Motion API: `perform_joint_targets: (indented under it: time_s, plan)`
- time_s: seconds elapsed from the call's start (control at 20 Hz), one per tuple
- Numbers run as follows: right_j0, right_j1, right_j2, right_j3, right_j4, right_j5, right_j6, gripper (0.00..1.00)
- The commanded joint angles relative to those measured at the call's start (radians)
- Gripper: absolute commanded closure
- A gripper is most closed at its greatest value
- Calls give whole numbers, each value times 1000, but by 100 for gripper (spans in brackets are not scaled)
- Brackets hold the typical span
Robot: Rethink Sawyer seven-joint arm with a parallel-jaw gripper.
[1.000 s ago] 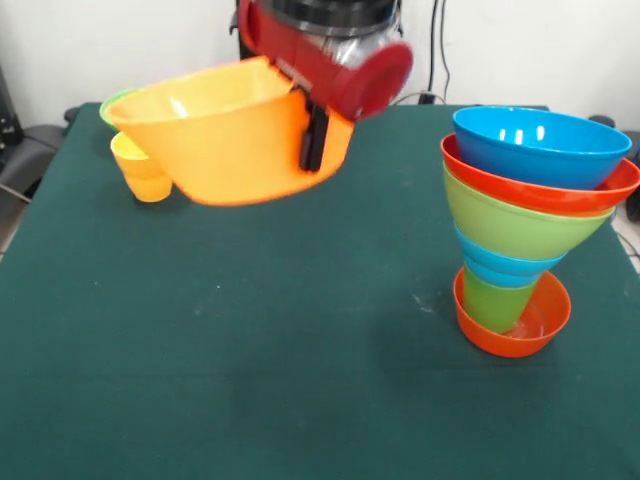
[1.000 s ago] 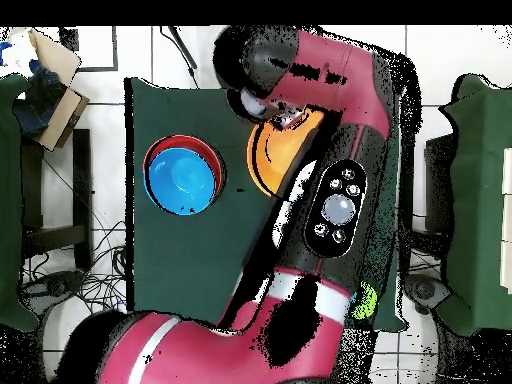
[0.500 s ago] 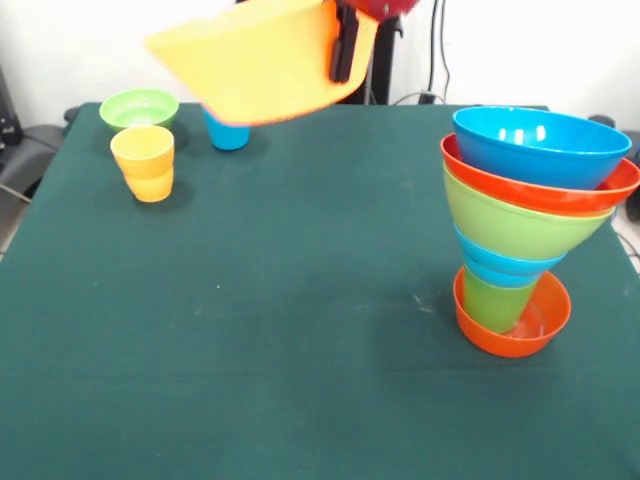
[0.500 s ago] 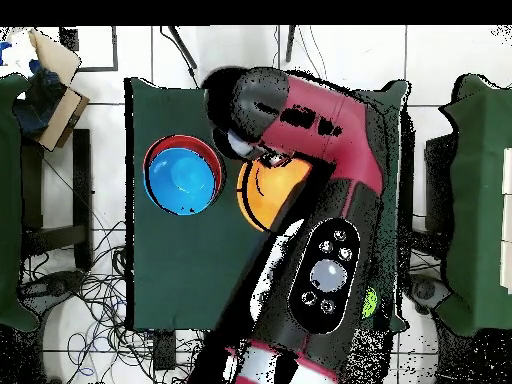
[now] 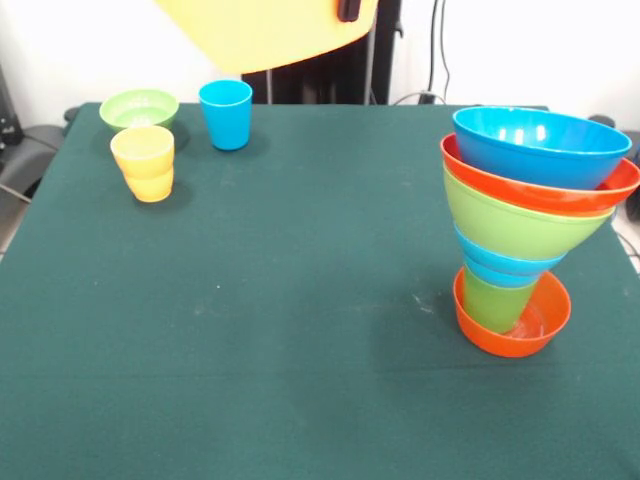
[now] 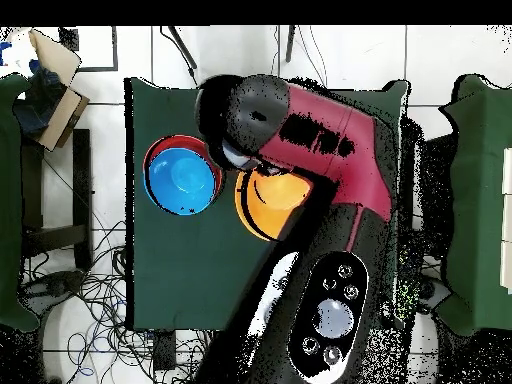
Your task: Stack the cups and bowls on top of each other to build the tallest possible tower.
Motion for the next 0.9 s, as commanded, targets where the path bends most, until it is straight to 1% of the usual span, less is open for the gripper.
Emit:
perform_joint_targets:
  time_s: [0.05, 0.15, 0.3, 0.45, 0.65, 0.9]
  plan:
    - [43, 37, 87, 45, -51, 60, 67, 100]
    - [63, 43, 77, 35, -51, 73, 98, 100]
    - [87, 65, 64, 11, -50, 64, 148, 100]
    - [99, 86, 63, 1, -43, 33, 170, 100]
    - [123, 115, 53, -25, -36, 32, 202, 100]
    - [154, 171, 41, -92, -11, 46, 273, 100]
